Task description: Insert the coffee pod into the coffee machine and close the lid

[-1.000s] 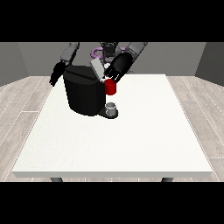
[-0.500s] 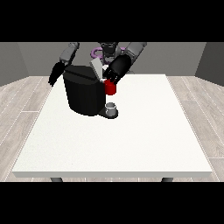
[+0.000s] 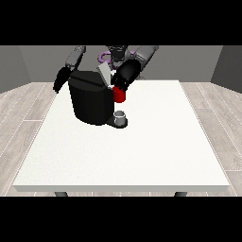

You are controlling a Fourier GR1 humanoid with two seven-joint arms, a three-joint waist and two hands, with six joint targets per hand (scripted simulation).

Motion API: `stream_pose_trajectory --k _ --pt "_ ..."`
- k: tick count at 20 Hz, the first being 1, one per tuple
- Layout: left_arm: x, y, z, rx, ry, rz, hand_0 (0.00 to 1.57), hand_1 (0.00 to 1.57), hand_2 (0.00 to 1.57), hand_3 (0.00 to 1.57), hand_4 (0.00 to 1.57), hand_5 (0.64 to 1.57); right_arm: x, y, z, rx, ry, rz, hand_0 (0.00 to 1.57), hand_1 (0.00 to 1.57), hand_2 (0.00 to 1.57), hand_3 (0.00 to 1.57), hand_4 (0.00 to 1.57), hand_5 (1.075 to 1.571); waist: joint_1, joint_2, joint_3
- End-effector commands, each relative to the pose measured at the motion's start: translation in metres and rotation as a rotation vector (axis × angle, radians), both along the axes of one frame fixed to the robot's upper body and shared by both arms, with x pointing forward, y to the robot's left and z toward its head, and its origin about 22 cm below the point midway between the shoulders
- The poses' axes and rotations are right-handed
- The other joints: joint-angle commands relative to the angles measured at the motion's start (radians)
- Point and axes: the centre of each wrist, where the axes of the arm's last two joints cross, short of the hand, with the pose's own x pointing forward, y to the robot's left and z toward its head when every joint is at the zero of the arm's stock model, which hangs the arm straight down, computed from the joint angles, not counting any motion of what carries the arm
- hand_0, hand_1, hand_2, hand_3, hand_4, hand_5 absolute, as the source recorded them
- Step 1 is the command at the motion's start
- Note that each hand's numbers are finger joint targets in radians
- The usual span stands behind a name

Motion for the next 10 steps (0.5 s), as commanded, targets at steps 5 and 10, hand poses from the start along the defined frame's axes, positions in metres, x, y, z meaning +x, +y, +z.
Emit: stream_pose_trajectory --k 5,10 --pt "-0.003 0.026 0.006 0.088 -0.039 0.026 1.17 1.17 1.17 1.02 0.0 1.571 0.003 -0.01 0.014 0.0 -0.009 0.007 0.0 0.0 0.0 0.0 0.0 1.571 -0.021 0.041 -0.0006" --pt "0.0 0.011 0.001 0.036 -0.059 0.01 1.11 1.11 1.13 0.97 0.0 1.571 0.004 -0.007 0.011 0.016 -0.022 -0.01 0.0 0.0 0.0 0.0 0.0 1.571 -0.01 0.035 -0.0005"
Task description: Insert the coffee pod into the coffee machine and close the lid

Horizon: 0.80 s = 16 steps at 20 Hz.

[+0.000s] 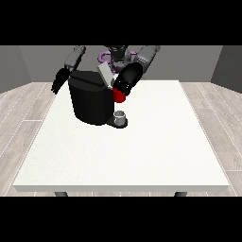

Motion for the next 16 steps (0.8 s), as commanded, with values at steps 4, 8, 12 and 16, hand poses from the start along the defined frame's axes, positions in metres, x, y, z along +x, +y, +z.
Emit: stream_pose_trajectory --k 4,8,12,16 --pt "0.0 -0.013 0.016 -0.031 -0.08 -0.036 1.21 1.21 1.18 0.96 0.0 1.571 0.0 -0.001 -0.007 0.003 -0.02 0.01 0.0 0.0 0.0 0.0 0.08 1.571 -0.01 0.029 -0.0003" --pt "0.0 -0.021 0.006 -0.05 -0.127 -0.044 1.24 1.24 1.2 0.97 0.0 1.571 0.005 -0.012 -0.005 -0.019 -0.012 -0.023 0.0 0.0 0.0 0.0 0.11 1.571 0.012 0.045 -0.0003" --pt "-0.003 0.03 0.012 -0.056 -0.12 0.004 1.27 1.27 1.24 0.97 0.0 1.571 -0.007 0.014 0.008 -0.05 -0.012 0.04 0.0 0.0 0.0 0.0 0.22 1.571 -0.06 0.048 -0.0014" --pt "-0.002 -0.011 0.017 0.034 -0.173 -0.041 1.09 1.09 1.07 0.8 0.0 1.571 -0.002 0.016 -0.01 -0.022 -0.021 0.009 0.0 0.0 0.0 0.0 0.19 1.571 -0.014 0.045 -0.0002"
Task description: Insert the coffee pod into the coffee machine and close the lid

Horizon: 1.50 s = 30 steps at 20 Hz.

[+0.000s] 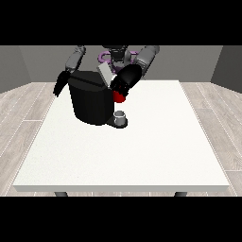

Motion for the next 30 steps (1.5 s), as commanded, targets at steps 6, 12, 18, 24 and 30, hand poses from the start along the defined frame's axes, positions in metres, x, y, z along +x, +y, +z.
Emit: stream_pose_trajectory --k 6,12,18,24,30 --pt "-0.002 0.003 0.007 0.084 -0.078 0.012 0.51 0.51 0.78 0.6 0.0 1.571 0.006 -0.004 0.009 -0.02 -0.025 0.001 0.0 0.0 0.0 0.0 0.21 1.571 -0.007 0.038 -0.0014" --pt "-0.001 0.011 0.007 0.097 -0.063 0.033 0.0 0.0 0.57 0.47 0.0 1.571 0.012 0.007 0.023 0.0 -0.016 -0.026 0.0 0.0 0.0 0.0 0.0 1.571 0.012 0.026 -0.0017" --pt "0.002 0.008 -0.017 0.078 -0.034 0.049 0.0 0.0 0.36 0.25 0.0 1.571 0.002 -0.001 -0.001 -0.015 0.022 0.006 0.0 0.0 0.0 0.0 0.14 1.571 0.001 -0.017 -0.0017" --pt "0.003 0.01 -0.065 0.033 0.1 0.046 0.0 0.0 0.0 0.0 0.0 1.571 -0.022 -0.019 -0.05 0.038 0.152 -0.042 0.0 0.0 0.0 0.0 0.0 1.571 0.077 -0.151 -0.0016" --pt "-0.003 -0.023 -0.142 -0.107 0.316 -0.05 0.0 0.0 0.28 0.0 0.0 1.571 -0.055 -0.054 -0.103 0.049 0.305 -0.125 0.0 0.0 0.0 0.0 0.0 1.571 0.191 -0.348 -0.0014"
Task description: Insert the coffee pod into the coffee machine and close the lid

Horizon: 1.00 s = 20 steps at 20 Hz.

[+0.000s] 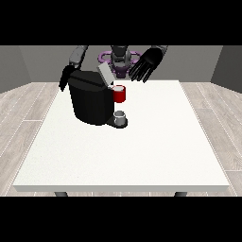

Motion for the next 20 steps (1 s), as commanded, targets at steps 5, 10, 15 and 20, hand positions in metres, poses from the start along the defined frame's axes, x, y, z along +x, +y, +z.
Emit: stream_pose_trajectory --k 5,10,15,20 --pt "-0.026 -0.007 -0.123 -0.658 0.214 -0.03 0.0 0.0 0.0 0.0 0.42 1.571 -0.046 -0.025 -0.047 0.003 0.116 -0.098 0.0 0.0 0.0 0.0 0.0 1.571 0.122 -0.2 -0.0033" --pt "-0.078 -0.027 -0.227 -0.957 0.411 0.083 0.0 0.0 0.0 0.0 0.27 1.571 -0.049 -0.038 -0.042 0.058 0.094 -0.093 0.0 0.0 0.0 0.0 0.0 1.571 0.239 -0.354 -0.0017" --pt "-0.101 -0.026 -0.256 -0.977 0.484 0.145 0.0 0.0 0.0 0.0 0.37 1.571 -0.026 -0.015 -0.007 0.111 0.053 0.067 0.0 0.0 0.0 0.0 0.0 1.571 0.25 -0.415 -0.0008" --pt "-0.122 -0.024 -0.275 -1.004 0.56 0.165 0.0 0.0 0.0 0.0 0.42 1.571 -0.013 -0.025 0.02 0.023 0.031 0.154 0.0 0.0 0.0 0.0 0.15 1.571 0.302 -0.46 -0.0004"
